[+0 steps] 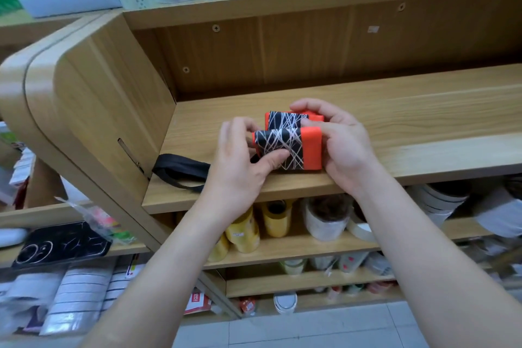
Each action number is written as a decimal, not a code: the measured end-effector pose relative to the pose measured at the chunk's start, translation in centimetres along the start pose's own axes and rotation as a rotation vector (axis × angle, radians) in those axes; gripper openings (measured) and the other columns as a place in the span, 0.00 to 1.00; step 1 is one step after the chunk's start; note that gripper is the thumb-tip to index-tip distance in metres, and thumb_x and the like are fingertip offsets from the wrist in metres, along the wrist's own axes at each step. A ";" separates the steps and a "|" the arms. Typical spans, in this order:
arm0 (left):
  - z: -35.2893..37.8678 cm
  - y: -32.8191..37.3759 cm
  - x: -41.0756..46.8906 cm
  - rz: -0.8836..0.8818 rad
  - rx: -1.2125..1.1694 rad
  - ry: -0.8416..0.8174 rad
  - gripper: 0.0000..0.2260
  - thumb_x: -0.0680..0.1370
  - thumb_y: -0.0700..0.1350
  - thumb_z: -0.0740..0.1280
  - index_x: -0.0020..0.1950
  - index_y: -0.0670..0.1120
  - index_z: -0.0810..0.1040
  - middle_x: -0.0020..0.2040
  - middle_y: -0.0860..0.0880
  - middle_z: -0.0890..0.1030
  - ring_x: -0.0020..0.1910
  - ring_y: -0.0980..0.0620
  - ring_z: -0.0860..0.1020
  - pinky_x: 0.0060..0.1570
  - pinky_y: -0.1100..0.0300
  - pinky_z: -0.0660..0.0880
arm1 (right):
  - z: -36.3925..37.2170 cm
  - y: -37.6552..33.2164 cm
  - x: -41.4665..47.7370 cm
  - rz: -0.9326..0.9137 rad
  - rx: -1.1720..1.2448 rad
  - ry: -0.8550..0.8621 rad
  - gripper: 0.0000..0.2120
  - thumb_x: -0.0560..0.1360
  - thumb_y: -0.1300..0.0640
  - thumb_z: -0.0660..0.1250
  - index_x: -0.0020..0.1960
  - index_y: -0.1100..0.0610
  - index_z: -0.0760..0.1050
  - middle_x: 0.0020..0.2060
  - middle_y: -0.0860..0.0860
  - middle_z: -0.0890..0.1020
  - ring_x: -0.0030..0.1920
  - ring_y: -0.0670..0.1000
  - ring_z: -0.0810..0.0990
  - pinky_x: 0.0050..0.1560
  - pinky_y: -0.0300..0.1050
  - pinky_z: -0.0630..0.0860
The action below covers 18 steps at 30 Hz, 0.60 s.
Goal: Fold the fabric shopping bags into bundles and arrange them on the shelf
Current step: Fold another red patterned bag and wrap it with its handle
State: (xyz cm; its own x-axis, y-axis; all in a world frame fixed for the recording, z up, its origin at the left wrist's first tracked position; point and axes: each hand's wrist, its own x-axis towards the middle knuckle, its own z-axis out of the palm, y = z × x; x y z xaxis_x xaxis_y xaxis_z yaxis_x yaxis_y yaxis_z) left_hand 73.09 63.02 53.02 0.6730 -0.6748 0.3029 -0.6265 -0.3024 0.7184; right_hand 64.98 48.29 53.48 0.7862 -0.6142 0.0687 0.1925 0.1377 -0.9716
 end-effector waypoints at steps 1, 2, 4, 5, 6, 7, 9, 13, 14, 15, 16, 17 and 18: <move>0.1 0.3 0.4 -0.042 -0.025 -0.047 0.24 0.75 0.54 0.70 0.67 0.51 0.65 0.63 0.53 0.70 0.55 0.63 0.72 0.56 0.70 0.69 | 0.0 0.0 -0.2 -0.009 0.020 0.006 0.13 0.78 0.66 0.60 0.49 0.55 0.82 0.49 0.57 0.83 0.48 0.56 0.81 0.57 0.58 0.77; 0.2 0.5 0.7 -0.078 -0.055 -0.101 0.29 0.76 0.54 0.69 0.73 0.53 0.60 0.66 0.52 0.70 0.58 0.59 0.73 0.60 0.63 0.70 | 0.1 0.1 -0.4 -0.017 0.033 -0.003 0.12 0.79 0.61 0.59 0.49 0.55 0.82 0.50 0.57 0.84 0.49 0.58 0.82 0.59 0.59 0.77; 0.7 0.8 1.1 -0.118 -0.080 -0.156 0.31 0.78 0.53 0.67 0.76 0.54 0.55 0.66 0.50 0.72 0.61 0.52 0.74 0.62 0.54 0.72 | 0.5 0.1 -1.0 -0.032 0.004 -0.028 0.17 0.79 0.46 0.57 0.48 0.54 0.81 0.48 0.57 0.84 0.50 0.58 0.81 0.56 0.58 0.77; 1.0 0.9 1.2 -0.116 -0.064 -0.136 0.30 0.79 0.53 0.67 0.76 0.53 0.56 0.64 0.50 0.74 0.60 0.50 0.75 0.61 0.52 0.73 | 0.9 0.2 -1.3 -0.054 -0.046 -0.007 0.20 0.79 0.41 0.56 0.47 0.54 0.79 0.46 0.57 0.83 0.47 0.56 0.81 0.52 0.55 0.78; 1.4 1.0 1.2 -0.098 -0.039 -0.100 0.28 0.79 0.52 0.67 0.74 0.52 0.58 0.61 0.50 0.75 0.58 0.49 0.76 0.59 0.53 0.73 | 1.4 0.4 -1.5 -0.095 -0.103 0.040 0.20 0.80 0.41 0.55 0.46 0.54 0.77 0.43 0.55 0.81 0.44 0.53 0.79 0.47 0.51 0.76; 1.7 1.2 1.0 -0.071 -0.014 -0.062 0.26 0.79 0.51 0.67 0.73 0.50 0.60 0.57 0.51 0.75 0.55 0.50 0.76 0.55 0.55 0.72 | 1.9 0.6 -1.7 -0.152 -0.152 0.114 0.17 0.82 0.44 0.56 0.44 0.53 0.75 0.40 0.51 0.79 0.41 0.49 0.77 0.43 0.49 0.74; 2.4 1.4 0.5 -0.019 0.007 -0.001 0.21 0.79 0.48 0.67 0.67 0.48 0.61 0.52 0.53 0.74 0.49 0.51 0.75 0.45 0.60 0.69 | 2.7 1.2 -1.9 -0.259 -0.222 0.271 0.10 0.81 0.51 0.57 0.43 0.50 0.72 0.35 0.44 0.76 0.37 0.45 0.74 0.39 0.48 0.72; 2.6 1.5 -0.2 0.064 -0.062 0.021 0.20 0.78 0.45 0.68 0.62 0.55 0.59 0.46 0.61 0.73 0.41 0.57 0.76 0.39 0.61 0.71 | 3.0 1.5 -1.5 -0.336 -0.266 0.358 0.08 0.74 0.58 0.55 0.43 0.53 0.72 0.33 0.45 0.74 0.34 0.46 0.73 0.35 0.50 0.71; 2.5 1.4 -0.3 0.095 -0.100 0.017 0.21 0.78 0.44 0.68 0.63 0.57 0.60 0.48 0.61 0.74 0.42 0.57 0.78 0.42 0.58 0.75 | 3.0 1.3 -1.3 -0.352 -0.299 0.368 0.08 0.73 0.59 0.54 0.43 0.54 0.72 0.32 0.46 0.74 0.34 0.49 0.73 0.34 0.51 0.71; 2.3 1.2 -0.5 0.130 -0.125 0.015 0.23 0.77 0.44 0.68 0.65 0.58 0.61 0.50 0.62 0.75 0.45 0.56 0.79 0.45 0.54 0.78 | 3.0 1.2 -1.0 -0.366 -0.322 0.372 0.09 0.73 0.59 0.54 0.43 0.54 0.72 0.32 0.47 0.74 0.34 0.52 0.73 0.34 0.53 0.72; 2.2 1.1 -0.5 0.165 -0.138 0.012 0.24 0.76 0.43 0.68 0.67 0.60 0.63 0.53 0.62 0.76 0.48 0.56 0.80 0.48 0.53 0.78 | 3.0 1.1 -0.9 -0.377 -0.333 0.371 0.09 0.72 0.60 0.53 0.42 0.54 0.72 0.32 0.48 0.74 0.34 0.53 0.74 0.35 0.53 0.72; 2.1 1.0 -0.5 0.195 -0.143 0.014 0.23 0.76 0.43 0.69 0.66 0.60 0.66 0.55 0.63 0.76 0.51 0.57 0.79 0.50 0.55 0.78 | 3.0 1.1 -0.7 -0.381 -0.337 0.366 0.10 0.72 0.60 0.53 0.41 0.53 0.72 0.31 0.48 0.75 0.35 0.53 0.74 0.35 0.52 0.72; 2.0 0.8 -0.4 0.217 -0.137 0.022 0.21 0.76 0.44 0.70 0.65 0.59 0.69 0.55 0.63 0.77 0.52 0.59 0.79 0.52 0.58 0.77 | 2.9 1.1 -0.7 -0.379 -0.341 0.358 0.11 0.71 0.60 0.53 0.40 0.51 0.73 0.31 0.47 0.75 0.35 0.51 0.75 0.35 0.50 0.72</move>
State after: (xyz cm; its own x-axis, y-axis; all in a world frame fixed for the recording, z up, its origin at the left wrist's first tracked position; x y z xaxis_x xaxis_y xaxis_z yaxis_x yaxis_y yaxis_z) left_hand 71.50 61.75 52.24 0.5377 -0.6988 0.4717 -0.6991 -0.0568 0.7127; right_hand 66.40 51.14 53.03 0.4424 -0.8024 0.4004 0.1753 -0.3605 -0.9161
